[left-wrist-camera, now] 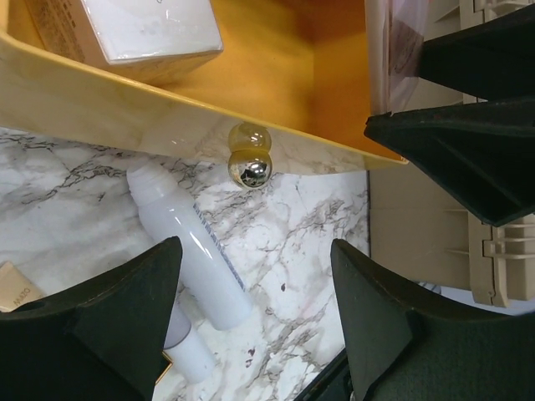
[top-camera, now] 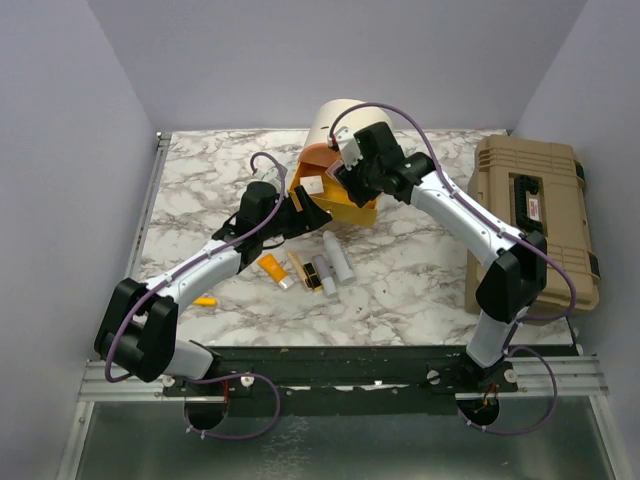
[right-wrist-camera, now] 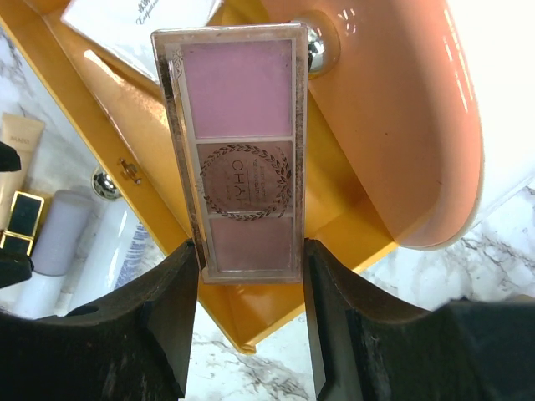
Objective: Organize the makeup
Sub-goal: Place the makeup in the drawer, then pick up the lipstick at the center of the board.
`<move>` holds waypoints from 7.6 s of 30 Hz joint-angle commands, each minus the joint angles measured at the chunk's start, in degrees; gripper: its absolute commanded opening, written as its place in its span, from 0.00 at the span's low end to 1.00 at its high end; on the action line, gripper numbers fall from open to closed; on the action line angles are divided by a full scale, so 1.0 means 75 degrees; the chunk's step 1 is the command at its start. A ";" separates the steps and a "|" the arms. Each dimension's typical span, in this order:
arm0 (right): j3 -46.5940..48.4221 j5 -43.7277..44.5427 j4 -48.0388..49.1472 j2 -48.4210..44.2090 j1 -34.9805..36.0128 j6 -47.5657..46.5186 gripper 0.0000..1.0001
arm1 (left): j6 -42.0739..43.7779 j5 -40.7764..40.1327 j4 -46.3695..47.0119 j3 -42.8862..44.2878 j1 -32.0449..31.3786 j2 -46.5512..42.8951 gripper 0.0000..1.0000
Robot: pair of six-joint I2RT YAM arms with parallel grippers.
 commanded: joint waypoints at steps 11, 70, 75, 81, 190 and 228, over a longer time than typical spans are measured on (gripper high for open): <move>-0.0184 0.0454 -0.0272 0.0201 -0.0044 -0.0778 0.49 | -0.0221 -0.0035 0.0721 -0.0055 -0.0143 0.0089 0.73; -0.0519 -0.0301 0.0299 -0.0479 -0.0059 -0.0328 0.61 | 0.0374 -0.1083 0.0930 0.0599 -0.0729 0.0881 0.14; -0.0757 0.0110 0.0956 -0.0682 -0.0057 0.0250 0.62 | 0.0435 -0.1033 0.0840 0.0613 -0.0735 0.0777 0.04; -0.0823 0.1314 0.1547 -0.0475 -0.0085 0.1221 0.62 | 0.0514 -0.1092 0.0698 0.0526 -0.0735 0.0633 0.00; -0.3234 -0.0235 0.2210 0.0376 0.2789 0.4496 0.42 | -0.0557 -0.3893 -0.2322 -0.0823 0.0764 -0.2862 0.72; -0.3990 -0.0120 0.2893 -0.0389 0.2927 0.4308 0.18 | -0.0881 -0.3767 -0.2312 -0.1238 0.0940 -0.3251 0.72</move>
